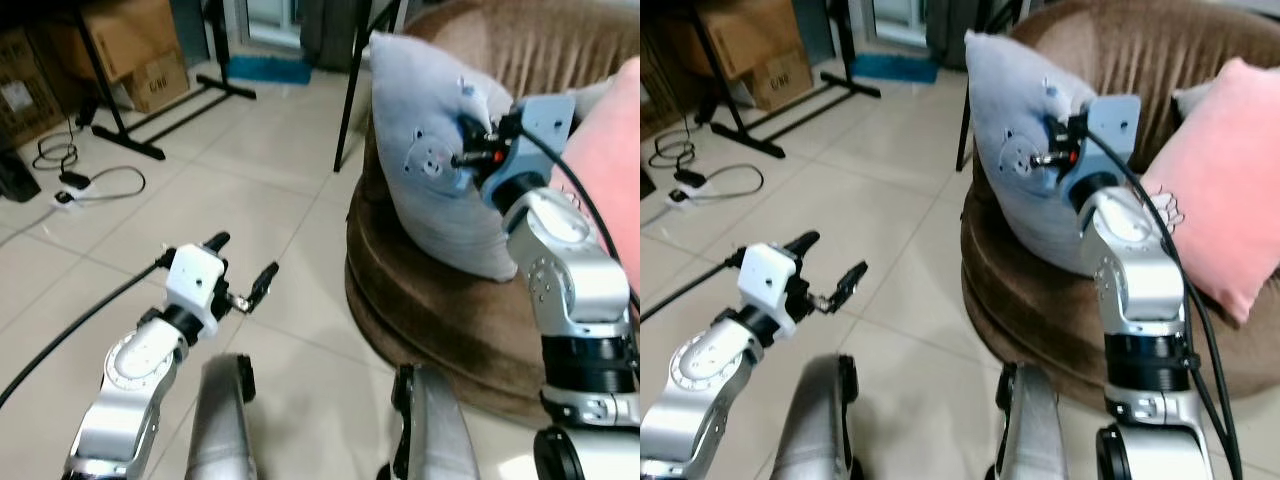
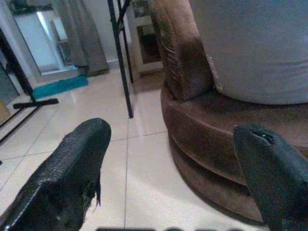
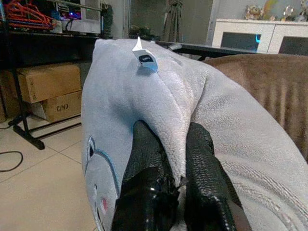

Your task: Move the pillow to the sofa from floor

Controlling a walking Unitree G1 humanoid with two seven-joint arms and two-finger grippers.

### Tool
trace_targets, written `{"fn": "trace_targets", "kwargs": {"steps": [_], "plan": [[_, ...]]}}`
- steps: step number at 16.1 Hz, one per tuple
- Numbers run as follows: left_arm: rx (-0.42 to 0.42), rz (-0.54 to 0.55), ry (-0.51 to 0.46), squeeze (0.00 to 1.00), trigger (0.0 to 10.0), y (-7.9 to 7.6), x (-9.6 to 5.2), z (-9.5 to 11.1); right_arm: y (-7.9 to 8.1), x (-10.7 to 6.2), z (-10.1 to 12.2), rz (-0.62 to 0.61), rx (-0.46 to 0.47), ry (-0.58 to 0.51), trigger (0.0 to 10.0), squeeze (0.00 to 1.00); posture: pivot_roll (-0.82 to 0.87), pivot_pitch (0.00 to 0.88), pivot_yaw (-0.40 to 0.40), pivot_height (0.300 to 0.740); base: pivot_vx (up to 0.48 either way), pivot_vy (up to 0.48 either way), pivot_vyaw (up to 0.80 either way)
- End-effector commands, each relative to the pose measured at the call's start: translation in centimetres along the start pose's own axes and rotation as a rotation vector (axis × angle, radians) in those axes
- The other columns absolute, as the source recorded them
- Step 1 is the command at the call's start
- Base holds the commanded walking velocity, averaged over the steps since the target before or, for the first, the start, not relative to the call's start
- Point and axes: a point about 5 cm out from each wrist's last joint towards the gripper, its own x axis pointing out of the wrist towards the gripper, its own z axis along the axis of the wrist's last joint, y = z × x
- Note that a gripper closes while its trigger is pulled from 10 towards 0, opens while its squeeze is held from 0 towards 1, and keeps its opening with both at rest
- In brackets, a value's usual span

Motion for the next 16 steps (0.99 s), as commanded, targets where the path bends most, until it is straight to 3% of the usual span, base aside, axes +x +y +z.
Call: {"fn": "trace_targets", "kwargs": {"steps": [1,4,10,16], "plan": [[0.014,0.017,-0.017,0.0,10.0,0.1,0.4,0.3,-0.5,-0.3,-1.1,-0.038,-0.003,0.043,10.0,0.0,-0.08,0.0,-0.021,0.554,0.0,0.0,0.0],[0.023,0.059,-0.042,0.0,10.0,0.2,1.1,0.8,-0.5,-1.2,-2.2,-0.079,0.047,0.059,10.0,0.0,-0.08,0.0,-0.015,0.589,0.0,0.0,0.0],[0.024,0.073,-0.027,0.0,10.0,0.0,2.1,0.5,-1.0,-2.3,-3.3,-0.144,0.041,0.071,10.0,0.0,-0.11,0.0,0.017,0.649,0.0,0.0,0.0],[0.036,0.085,-0.015,0.0,10.0,0.2,2.0,0.2,-0.4,-3.4,-4.5,-0.137,0.043,0.102,10.0,0.0,-0.11,0.0,0.013,0.709,0.0,0.0,0.0]]}}
